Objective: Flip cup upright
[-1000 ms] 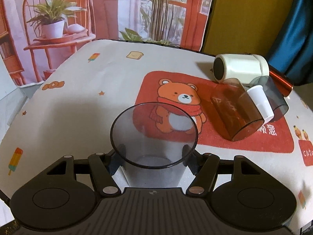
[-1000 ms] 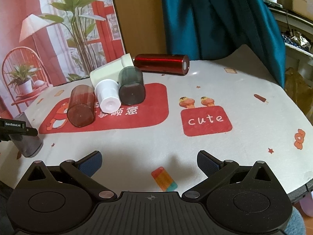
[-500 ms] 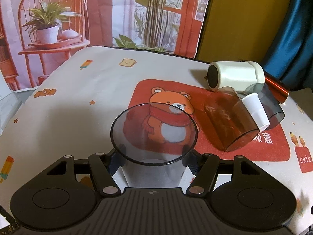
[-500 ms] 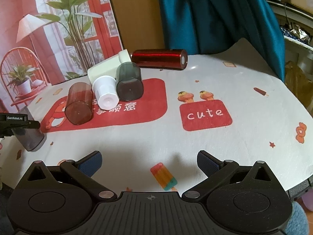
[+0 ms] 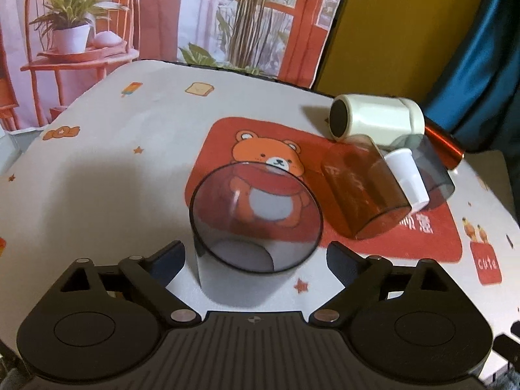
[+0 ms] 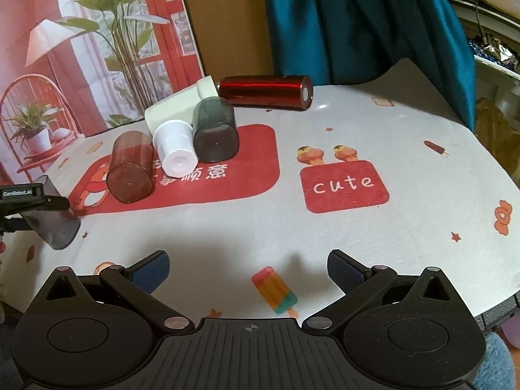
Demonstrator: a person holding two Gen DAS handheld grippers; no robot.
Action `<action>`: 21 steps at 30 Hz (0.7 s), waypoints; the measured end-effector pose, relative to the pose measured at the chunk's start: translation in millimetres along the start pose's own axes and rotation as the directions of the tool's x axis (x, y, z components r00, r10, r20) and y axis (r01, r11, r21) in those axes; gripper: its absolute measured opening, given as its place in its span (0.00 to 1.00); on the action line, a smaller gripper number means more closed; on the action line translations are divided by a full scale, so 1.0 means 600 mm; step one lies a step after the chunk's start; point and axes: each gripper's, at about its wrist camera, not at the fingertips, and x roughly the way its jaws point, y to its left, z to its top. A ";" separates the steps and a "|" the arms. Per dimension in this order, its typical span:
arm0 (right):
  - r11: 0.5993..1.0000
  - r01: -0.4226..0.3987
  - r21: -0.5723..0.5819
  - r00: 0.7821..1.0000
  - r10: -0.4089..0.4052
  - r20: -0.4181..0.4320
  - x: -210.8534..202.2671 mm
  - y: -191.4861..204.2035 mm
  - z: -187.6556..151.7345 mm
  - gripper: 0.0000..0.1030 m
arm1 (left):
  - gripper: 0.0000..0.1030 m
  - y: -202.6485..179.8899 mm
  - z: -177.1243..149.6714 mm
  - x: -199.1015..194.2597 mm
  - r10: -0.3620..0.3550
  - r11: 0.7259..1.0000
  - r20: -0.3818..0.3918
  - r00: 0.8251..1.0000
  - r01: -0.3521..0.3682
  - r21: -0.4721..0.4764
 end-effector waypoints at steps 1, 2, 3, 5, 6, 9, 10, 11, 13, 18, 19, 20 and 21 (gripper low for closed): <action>1.000 0.001 0.001 1.000 -0.001 0.000 0.000 -0.001 0.000 1.00 | 0.93 -0.004 -0.001 -0.006 0.014 1.000 -0.005 1.000 -0.013 0.020; 1.000 0.003 0.002 1.000 -0.003 0.003 -0.001 0.000 0.001 1.00 | 0.94 -0.007 -0.003 -0.011 0.023 0.999 -0.005 1.000 -0.022 0.033; 1.000 0.005 0.002 1.000 -0.005 0.007 -0.003 0.000 0.002 1.00 | 0.94 -0.010 -0.005 -0.020 0.030 0.999 -0.002 1.000 -0.030 0.045; 1.000 0.011 0.002 1.000 -0.011 0.016 -0.009 0.002 0.005 1.00 | 0.97 -0.013 -0.007 -0.038 0.032 0.998 0.006 0.999 -0.032 0.056; 1.000 0.015 0.000 1.000 -0.015 0.021 -0.013 0.004 0.006 1.00 | 0.98 -0.014 -0.008 -0.049 0.030 0.998 0.011 0.999 -0.031 0.058; 1.000 0.017 -0.003 0.999 -0.017 0.038 -0.031 0.008 0.014 1.00 | 1.00 -0.017 -0.010 -0.081 0.016 0.998 0.027 0.999 -0.017 0.059; 1.000 0.015 -0.003 0.999 -0.015 0.045 -0.038 0.009 0.017 1.00 | 1.00 -0.019 -0.011 -0.091 0.008 0.998 0.031 0.999 -0.010 0.060; 1.000 0.013 -0.002 0.998 -0.013 0.055 -0.047 0.009 0.020 1.00 | 1.00 -0.021 -0.011 -0.100 0.003 0.998 0.034 0.999 -0.005 0.059; 1.000 0.009 0.002 0.997 -0.009 0.074 -0.063 0.010 0.026 1.00 | 1.00 -0.024 -0.014 -0.121 -0.001 0.998 0.043 0.999 -0.001 0.057; 1.000 -0.014 0.020 0.994 0.012 0.111 -0.111 0.013 0.041 1.00 | 1.00 -0.039 -0.022 -0.176 0.002 0.997 0.070 0.998 -0.008 0.079; 1.000 -0.020 0.024 0.993 0.017 0.115 -0.121 0.014 0.044 1.00 | 1.00 -0.041 -0.025 -0.190 0.007 0.996 0.078 0.997 -0.013 0.084; 0.999 -0.028 0.027 0.992 0.025 0.120 -0.133 0.015 0.046 1.00 | 1.00 -0.043 -0.028 -0.202 0.009 0.996 0.084 0.996 -0.016 0.086; 0.999 -0.037 0.028 0.991 0.034 0.126 -0.143 0.016 0.048 1.00 | 1.00 -0.044 -0.031 -0.213 0.010 0.996 0.086 0.996 -0.017 0.086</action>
